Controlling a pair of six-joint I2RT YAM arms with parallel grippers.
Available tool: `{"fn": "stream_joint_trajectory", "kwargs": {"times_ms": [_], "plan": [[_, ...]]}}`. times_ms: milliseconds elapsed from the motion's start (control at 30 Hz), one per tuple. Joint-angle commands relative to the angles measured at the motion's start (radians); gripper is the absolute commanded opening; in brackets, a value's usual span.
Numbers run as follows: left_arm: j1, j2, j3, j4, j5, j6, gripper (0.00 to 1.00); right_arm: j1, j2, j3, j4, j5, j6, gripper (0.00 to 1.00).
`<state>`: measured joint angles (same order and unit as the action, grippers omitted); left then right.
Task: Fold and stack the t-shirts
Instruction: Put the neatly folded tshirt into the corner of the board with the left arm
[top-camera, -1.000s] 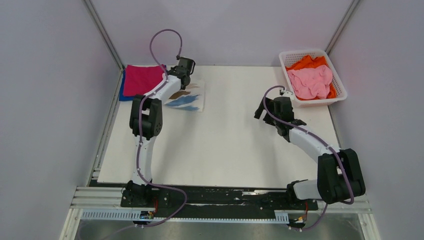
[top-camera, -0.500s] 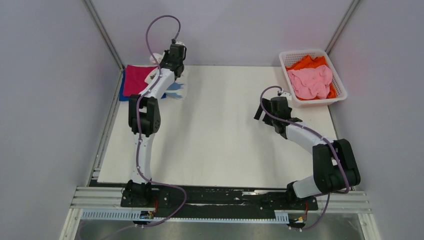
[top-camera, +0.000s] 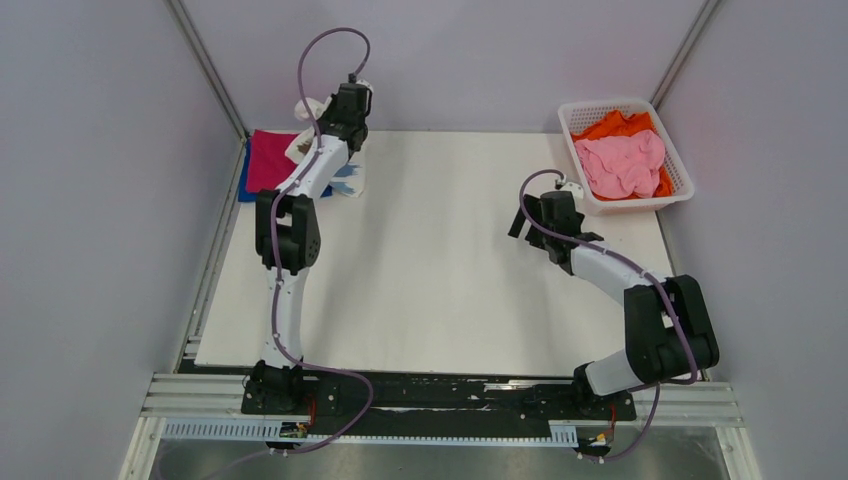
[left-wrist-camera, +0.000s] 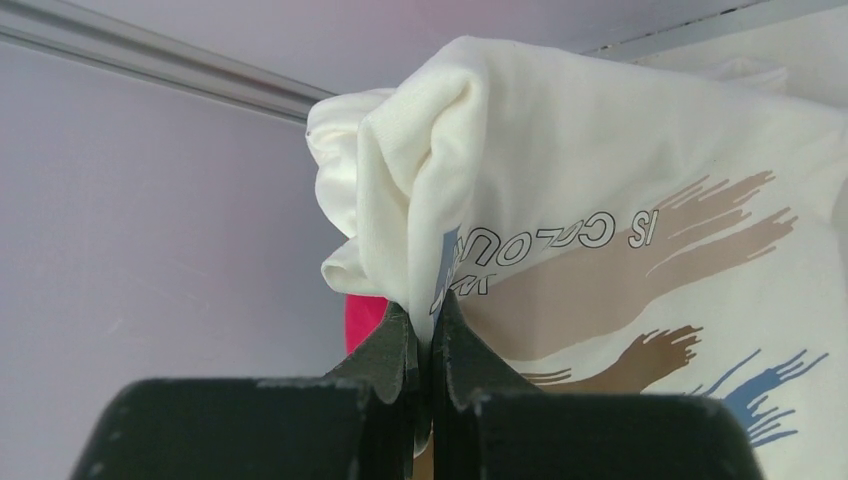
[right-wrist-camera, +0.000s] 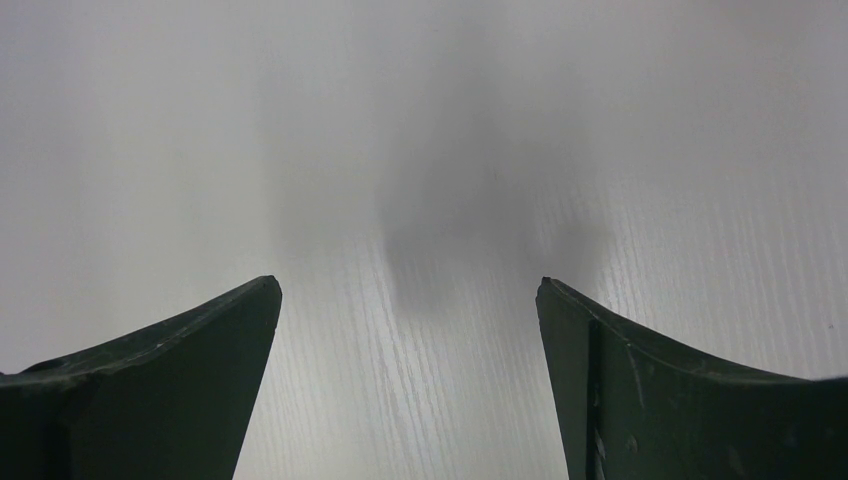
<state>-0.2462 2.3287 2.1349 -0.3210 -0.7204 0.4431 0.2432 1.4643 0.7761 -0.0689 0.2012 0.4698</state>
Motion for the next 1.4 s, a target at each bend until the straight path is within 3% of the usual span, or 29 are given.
{"fn": "stream_joint_trajectory", "kwargs": {"times_ms": [0,667,967,1367], "plan": [[0.002,-0.147,0.043,0.057,-0.012,0.064,0.00,-0.004,0.018,0.047,0.001,0.019,-0.004,1.00],[-0.005,-0.297,-0.022,0.070,0.023,0.095,0.00,-0.004,0.017,0.061,-0.028,0.013,0.002,1.00],[0.009,-0.265,-0.104,0.111,-0.014,0.104,0.00,-0.004,0.033,0.071,-0.042,0.024,0.001,1.00],[0.105,-0.154,-0.060,0.122,0.018,0.063,0.00,-0.004,0.072,0.101,-0.072,0.055,-0.003,1.00]]}}
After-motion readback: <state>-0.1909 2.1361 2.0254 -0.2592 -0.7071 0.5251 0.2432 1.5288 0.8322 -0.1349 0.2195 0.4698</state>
